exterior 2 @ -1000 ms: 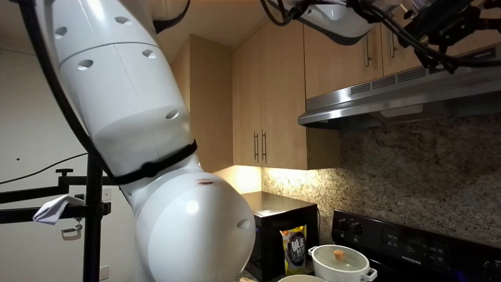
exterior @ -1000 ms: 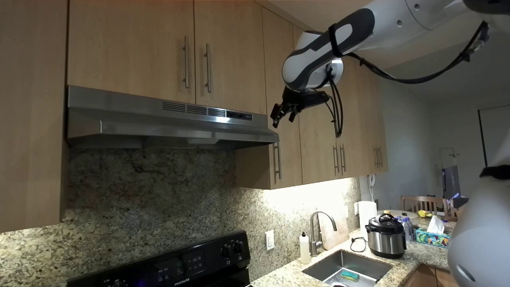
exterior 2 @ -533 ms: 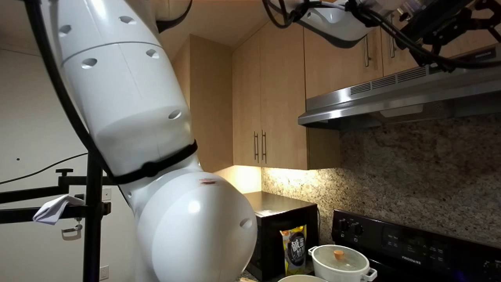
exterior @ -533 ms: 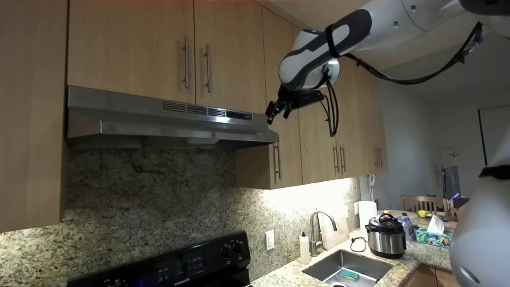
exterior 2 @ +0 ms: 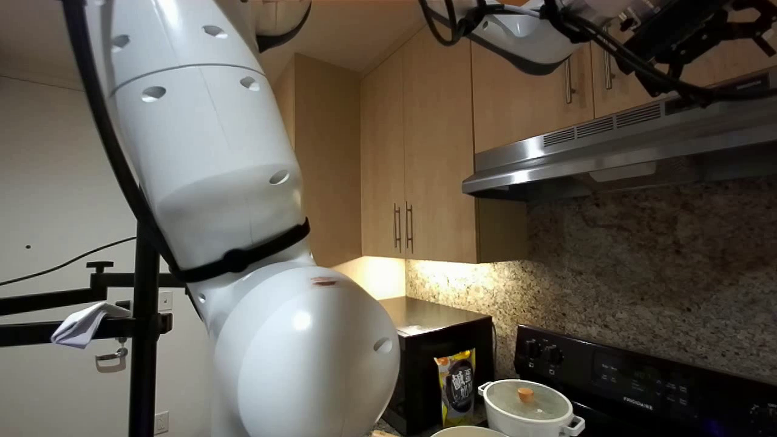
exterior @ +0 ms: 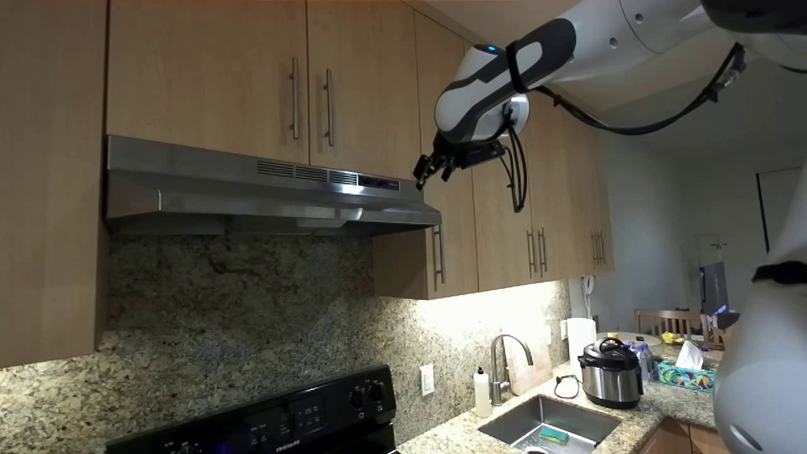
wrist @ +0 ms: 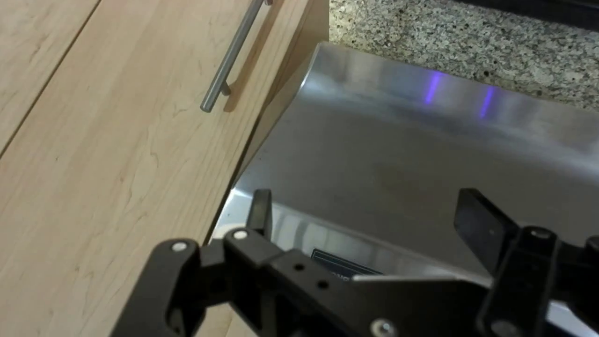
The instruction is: Turn on the light on top of the stove
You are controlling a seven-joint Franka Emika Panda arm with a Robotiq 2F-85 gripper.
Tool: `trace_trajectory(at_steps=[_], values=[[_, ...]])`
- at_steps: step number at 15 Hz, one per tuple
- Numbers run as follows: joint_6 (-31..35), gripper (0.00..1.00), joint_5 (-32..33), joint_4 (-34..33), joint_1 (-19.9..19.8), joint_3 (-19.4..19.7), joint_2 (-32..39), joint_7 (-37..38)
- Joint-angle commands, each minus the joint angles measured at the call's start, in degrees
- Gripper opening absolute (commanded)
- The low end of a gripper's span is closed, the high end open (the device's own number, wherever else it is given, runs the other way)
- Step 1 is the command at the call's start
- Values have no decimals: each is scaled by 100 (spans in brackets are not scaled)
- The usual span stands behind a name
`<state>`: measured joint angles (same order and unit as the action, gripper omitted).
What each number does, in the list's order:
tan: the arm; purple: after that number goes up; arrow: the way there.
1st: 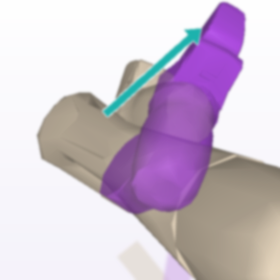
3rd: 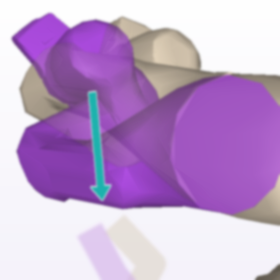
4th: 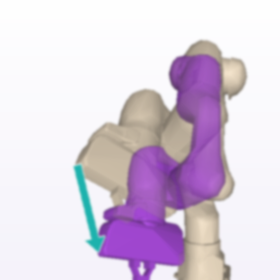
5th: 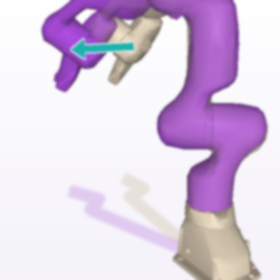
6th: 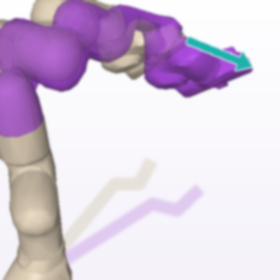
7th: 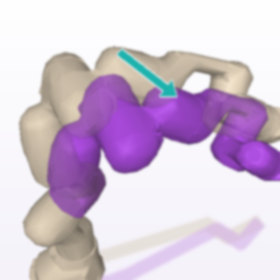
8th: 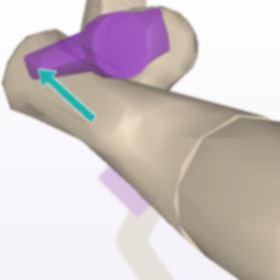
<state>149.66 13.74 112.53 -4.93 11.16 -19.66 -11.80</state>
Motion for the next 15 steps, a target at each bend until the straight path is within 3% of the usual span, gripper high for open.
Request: trace_trajectory(at_steps=[1,15], values=[[202,100,-148,-257,21,-38,248,-281],[886,100,-90,-1000,-19,-207,919,-168]])
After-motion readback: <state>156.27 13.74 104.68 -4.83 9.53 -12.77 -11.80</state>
